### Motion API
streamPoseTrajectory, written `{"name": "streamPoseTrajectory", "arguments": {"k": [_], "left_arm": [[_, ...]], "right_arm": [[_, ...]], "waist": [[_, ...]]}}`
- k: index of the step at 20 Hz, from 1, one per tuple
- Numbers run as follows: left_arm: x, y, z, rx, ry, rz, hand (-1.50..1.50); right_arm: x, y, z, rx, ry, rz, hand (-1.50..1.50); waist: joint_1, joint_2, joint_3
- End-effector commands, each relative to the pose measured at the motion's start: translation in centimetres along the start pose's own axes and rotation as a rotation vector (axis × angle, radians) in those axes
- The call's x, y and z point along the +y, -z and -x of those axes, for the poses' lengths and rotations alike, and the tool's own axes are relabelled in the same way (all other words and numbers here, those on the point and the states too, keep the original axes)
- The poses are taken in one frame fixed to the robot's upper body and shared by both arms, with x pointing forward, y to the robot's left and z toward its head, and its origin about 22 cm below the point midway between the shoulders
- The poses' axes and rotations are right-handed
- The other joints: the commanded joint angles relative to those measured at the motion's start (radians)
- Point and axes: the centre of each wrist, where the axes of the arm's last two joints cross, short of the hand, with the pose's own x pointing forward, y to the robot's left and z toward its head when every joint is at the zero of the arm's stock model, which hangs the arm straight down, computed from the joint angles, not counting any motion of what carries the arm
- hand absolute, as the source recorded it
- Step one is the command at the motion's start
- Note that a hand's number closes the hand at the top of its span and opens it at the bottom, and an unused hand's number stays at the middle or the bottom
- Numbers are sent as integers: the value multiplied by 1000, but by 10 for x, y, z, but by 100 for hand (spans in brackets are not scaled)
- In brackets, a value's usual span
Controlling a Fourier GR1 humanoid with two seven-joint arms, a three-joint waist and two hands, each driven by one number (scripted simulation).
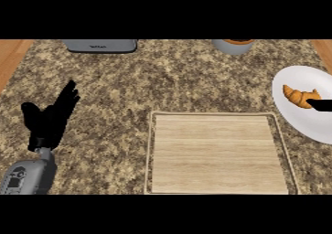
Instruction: Pick the croissant from the tray and place it in the plate
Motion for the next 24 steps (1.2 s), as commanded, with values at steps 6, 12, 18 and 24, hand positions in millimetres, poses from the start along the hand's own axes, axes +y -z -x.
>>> {"name": "streamPoseTrajectory", "arguments": {"k": [6,12,18,24], "left_arm": [[9,-1,4,19,6,-11,0],[10,-8,12,28,4,-25,0],[3,-5,7,14,-3,-33,0],[-6,-4,-21,6,9,-16,0]], "right_arm": [[-7,0,-46,-346,335,146,-150],[-25,1,-56,-206,602,88,-150],[-44,-1,-23,-133,726,-82,-150],[-74,-7,28,-172,719,-16,-150]], "waist": [[-17,-7,-1],[-31,-15,-3],[-28,-11,-3],[-20,-10,-2]]}}
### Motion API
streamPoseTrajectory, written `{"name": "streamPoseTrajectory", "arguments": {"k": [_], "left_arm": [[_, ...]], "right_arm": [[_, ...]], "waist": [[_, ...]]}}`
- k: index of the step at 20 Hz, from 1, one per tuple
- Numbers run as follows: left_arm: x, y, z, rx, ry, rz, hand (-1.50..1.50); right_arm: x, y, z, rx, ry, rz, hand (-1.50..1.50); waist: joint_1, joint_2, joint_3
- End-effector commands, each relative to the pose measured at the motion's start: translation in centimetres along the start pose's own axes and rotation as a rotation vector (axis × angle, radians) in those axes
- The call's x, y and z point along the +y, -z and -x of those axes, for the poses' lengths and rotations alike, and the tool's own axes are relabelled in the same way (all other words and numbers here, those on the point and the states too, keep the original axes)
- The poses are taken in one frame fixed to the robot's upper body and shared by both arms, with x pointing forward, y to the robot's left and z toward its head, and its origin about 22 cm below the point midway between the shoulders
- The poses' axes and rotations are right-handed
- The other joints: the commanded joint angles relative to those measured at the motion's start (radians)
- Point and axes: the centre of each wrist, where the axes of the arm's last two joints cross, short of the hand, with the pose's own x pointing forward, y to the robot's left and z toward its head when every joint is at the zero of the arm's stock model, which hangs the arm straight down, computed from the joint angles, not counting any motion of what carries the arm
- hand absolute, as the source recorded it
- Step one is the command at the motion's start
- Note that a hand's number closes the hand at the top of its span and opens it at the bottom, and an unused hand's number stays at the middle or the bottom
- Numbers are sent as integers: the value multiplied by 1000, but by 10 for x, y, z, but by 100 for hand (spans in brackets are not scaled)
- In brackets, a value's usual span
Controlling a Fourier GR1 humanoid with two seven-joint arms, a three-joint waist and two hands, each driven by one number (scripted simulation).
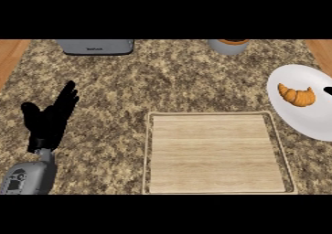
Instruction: Pick the croissant from the tray and place it in the plate
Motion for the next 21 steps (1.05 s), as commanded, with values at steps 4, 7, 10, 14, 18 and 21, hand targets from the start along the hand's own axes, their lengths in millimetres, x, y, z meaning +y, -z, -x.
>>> {"name": "streamPoseTrajectory", "arguments": {"k": [4,7,10,14,18,21], "left_arm": [[0,-2,18,8,20,-2,0],[12,8,1,-8,-10,2,0],[11,-16,-1,-18,13,-1,0],[12,-6,12,13,-16,-4,0],[-2,-22,23,4,-9,1,0],[-1,10,-20,-8,-12,-6,0]], "right_arm": [[-50,-22,20,-28,-6,-1,-150],[-55,-20,30,-37,-31,29,-150],[-71,-24,32,-13,-37,35,-150],[-80,-30,44,1,-55,46,-150],[-91,-30,48,28,-98,64,-150],[-102,-19,36,52,-104,56,-150]], "waist": [[-3,1,0],[4,3,0],[7,1,0],[6,2,0],[9,2,0],[6,3,0]]}}
